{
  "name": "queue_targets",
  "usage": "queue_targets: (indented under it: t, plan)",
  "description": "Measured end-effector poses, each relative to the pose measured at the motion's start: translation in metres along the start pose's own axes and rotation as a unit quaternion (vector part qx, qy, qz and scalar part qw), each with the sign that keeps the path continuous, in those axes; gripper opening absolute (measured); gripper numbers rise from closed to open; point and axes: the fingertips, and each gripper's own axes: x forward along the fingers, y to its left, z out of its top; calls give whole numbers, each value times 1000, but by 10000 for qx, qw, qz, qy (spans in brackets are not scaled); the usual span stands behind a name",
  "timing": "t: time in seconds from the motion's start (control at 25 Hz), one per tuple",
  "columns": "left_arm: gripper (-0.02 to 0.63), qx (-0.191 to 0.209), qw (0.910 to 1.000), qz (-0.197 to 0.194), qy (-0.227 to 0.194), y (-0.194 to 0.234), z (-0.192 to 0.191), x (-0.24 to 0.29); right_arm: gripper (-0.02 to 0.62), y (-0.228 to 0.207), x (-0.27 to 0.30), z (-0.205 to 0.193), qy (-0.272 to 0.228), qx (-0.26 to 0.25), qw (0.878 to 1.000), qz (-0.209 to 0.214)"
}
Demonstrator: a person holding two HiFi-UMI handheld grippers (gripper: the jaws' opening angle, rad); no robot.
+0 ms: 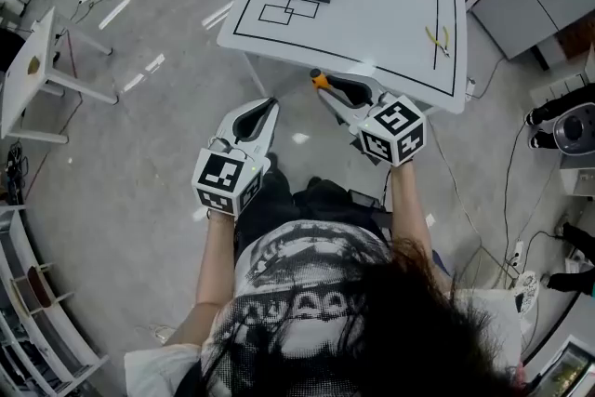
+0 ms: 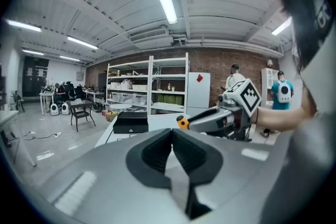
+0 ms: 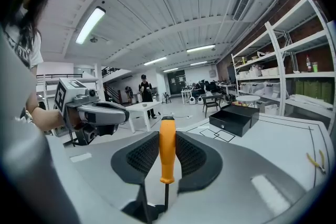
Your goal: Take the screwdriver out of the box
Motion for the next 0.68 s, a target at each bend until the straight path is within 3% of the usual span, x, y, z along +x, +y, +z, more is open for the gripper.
queue_targets:
  t: [0.68]
  plan:
    - [0,-26,9998,168,-50,-9,3,5,107,-6,-10,-3,2,-109,9999,127]
